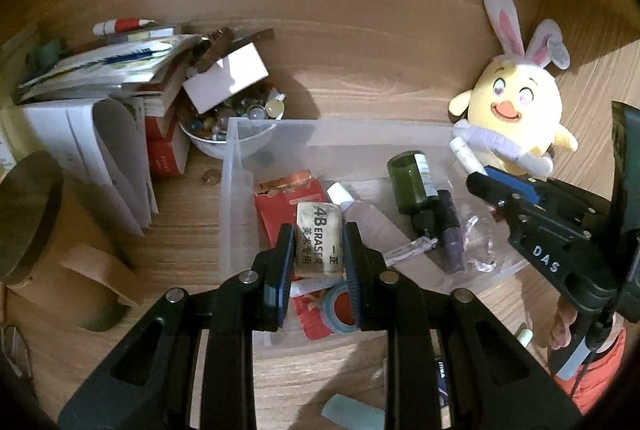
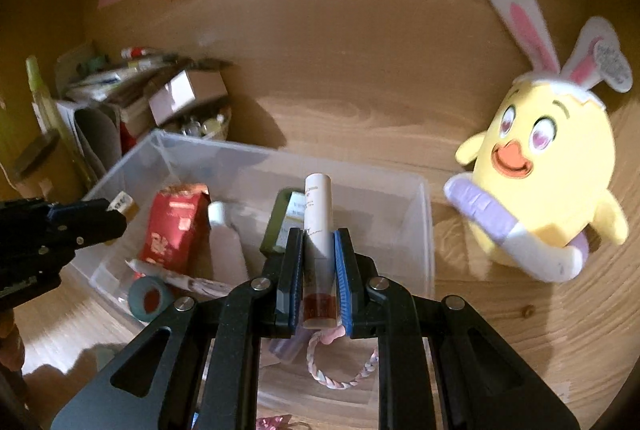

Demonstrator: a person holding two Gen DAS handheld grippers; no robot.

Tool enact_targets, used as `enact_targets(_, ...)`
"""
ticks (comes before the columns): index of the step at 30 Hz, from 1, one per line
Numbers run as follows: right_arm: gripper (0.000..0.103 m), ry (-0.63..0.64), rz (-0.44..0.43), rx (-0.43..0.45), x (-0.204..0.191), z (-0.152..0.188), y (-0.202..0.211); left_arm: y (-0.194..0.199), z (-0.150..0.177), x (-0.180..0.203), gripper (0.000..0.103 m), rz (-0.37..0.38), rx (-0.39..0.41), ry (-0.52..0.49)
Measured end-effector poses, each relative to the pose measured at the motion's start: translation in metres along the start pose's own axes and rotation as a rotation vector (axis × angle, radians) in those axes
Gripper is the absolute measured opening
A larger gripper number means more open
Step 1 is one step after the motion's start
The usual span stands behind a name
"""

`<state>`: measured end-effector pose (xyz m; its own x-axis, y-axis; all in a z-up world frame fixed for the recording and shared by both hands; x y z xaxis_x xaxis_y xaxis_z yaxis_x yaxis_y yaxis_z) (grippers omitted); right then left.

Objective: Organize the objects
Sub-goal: 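Release the eraser and lip balm into the box from both tools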

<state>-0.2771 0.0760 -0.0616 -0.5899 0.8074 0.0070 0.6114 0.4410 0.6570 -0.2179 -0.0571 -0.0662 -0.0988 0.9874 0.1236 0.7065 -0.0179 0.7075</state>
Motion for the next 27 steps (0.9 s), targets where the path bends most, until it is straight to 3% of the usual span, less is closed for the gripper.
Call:
enact_targets(12, 0.014, -0.022, -0.056, -0.089, 0.001, 0.014, -0.019, -0.013, 0.002, 0.003, 0.023, -0.002, -0.015, 0.005)
enact_targets(14, 0.014, -0.020, -0.061, -0.098, -0.001, 0.015, -0.019, -0.011, 0.002, 0.004, 0.027, 0.009, -0.015, 0.006)
enact_targets(20, 0.015, -0.007, -0.059, -0.111, -0.004, 0.016, -0.018, 0.002, 0.004, 0.011, 0.054, -0.009, 0.019, -0.028)
enact_targets(27, 0.043, 0.004, -0.050, -0.074, -0.005, 0.012, 0.002, 0.023, 0.001, 0.014, 0.068, -0.003, 0.062, -0.023)
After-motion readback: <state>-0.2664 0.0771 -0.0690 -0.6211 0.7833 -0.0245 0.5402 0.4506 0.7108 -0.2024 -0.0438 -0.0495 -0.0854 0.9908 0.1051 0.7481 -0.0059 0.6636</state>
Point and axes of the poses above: each gripper's, at about its wrist camera, not at the fingertips, and y roughly against the way its jaws point, x to its right, z to its underside, the point moved 7 cm from there along -y, roughly the way its jaws point, and after that the axes turned 2 degrees about -y, right-handed, at the moved point
